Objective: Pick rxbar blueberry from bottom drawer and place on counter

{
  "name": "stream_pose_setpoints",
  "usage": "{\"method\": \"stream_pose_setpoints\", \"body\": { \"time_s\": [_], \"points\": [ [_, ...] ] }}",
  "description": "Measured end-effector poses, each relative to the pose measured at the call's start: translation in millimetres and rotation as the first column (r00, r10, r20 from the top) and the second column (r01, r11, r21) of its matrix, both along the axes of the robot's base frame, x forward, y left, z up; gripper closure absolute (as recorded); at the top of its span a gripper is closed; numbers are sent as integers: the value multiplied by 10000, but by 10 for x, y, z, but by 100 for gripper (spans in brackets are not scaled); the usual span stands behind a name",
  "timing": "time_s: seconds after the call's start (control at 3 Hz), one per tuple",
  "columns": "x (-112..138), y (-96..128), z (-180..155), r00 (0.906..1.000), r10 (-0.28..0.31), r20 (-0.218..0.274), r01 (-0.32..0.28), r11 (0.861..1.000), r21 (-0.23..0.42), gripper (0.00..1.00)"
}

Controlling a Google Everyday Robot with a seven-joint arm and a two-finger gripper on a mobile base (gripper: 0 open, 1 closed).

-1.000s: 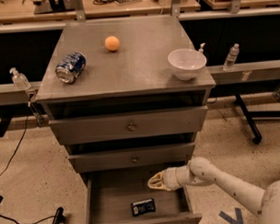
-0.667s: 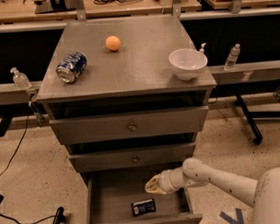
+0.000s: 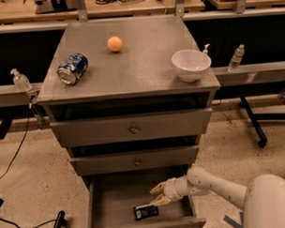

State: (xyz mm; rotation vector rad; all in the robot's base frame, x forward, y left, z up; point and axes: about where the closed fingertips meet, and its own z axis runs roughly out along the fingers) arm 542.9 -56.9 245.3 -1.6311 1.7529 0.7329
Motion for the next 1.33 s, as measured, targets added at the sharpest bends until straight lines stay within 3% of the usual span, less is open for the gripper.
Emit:
{"method": "stream_pose_setpoints", "body": {
  "time_s": [0.33,0.67,1.0,1.33],
  "points": [
    [64,-13,-228,10000,-68,60,69,9998,-164,0],
    [115,-86,-475,9996,-266,61,268,9986,-463,9],
    [202,-174,-668,9983,-574,47,576,9969,-543,26],
    [224,-208,-850,9981,-612,-116,604,9965,-585,36]
  ]
}}
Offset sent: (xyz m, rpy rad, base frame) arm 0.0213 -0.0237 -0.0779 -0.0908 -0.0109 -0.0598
